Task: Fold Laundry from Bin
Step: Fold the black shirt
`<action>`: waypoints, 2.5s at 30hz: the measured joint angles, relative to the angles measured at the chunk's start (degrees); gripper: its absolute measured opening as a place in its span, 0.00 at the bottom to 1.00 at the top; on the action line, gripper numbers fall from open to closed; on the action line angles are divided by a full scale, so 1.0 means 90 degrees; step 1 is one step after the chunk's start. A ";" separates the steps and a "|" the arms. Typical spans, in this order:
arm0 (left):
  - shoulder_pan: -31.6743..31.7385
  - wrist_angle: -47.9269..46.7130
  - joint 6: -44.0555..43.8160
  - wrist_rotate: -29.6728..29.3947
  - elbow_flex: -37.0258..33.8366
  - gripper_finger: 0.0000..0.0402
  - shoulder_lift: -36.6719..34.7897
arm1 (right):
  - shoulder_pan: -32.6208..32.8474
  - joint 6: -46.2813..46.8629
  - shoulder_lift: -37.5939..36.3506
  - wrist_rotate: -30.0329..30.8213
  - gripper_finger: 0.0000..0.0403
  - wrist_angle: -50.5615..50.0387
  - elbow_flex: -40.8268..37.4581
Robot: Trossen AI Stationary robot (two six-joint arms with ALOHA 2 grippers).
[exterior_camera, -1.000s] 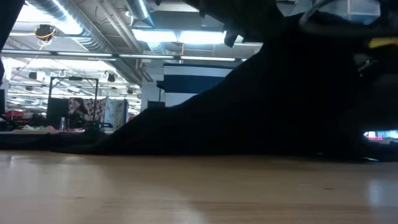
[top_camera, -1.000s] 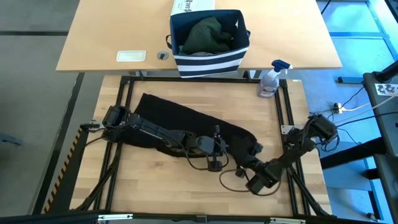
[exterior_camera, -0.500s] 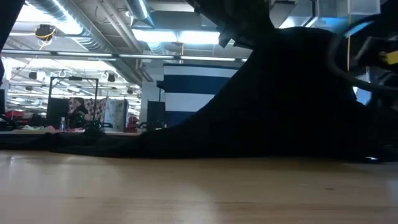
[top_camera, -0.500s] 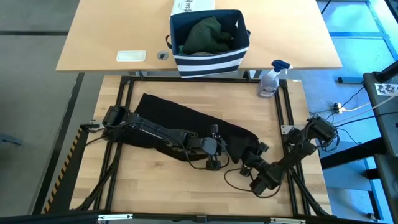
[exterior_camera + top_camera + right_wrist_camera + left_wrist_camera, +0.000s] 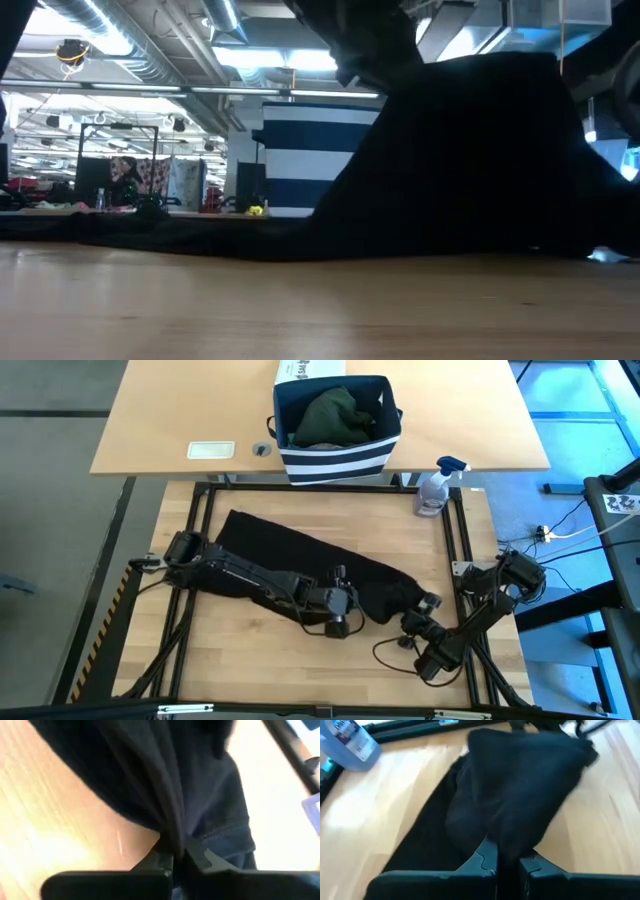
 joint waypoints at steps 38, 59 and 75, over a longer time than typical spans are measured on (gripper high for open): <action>-0.2297 -0.1997 -0.3015 -0.2236 0.0005 0.02 -0.0010 | -0.2464 -0.3298 -0.0398 0.2902 0.00 -0.2569 0.3848; -0.4010 -0.0442 -0.5211 -0.3582 -0.0007 0.02 0.0490 | -0.3517 -0.9572 -0.0398 -0.0506 0.00 0.2543 0.4203; -0.4355 -0.0247 -0.5636 -0.5003 0.0333 0.02 0.0512 | -0.4716 -1.1483 -0.0398 -0.2706 0.00 0.4250 0.4201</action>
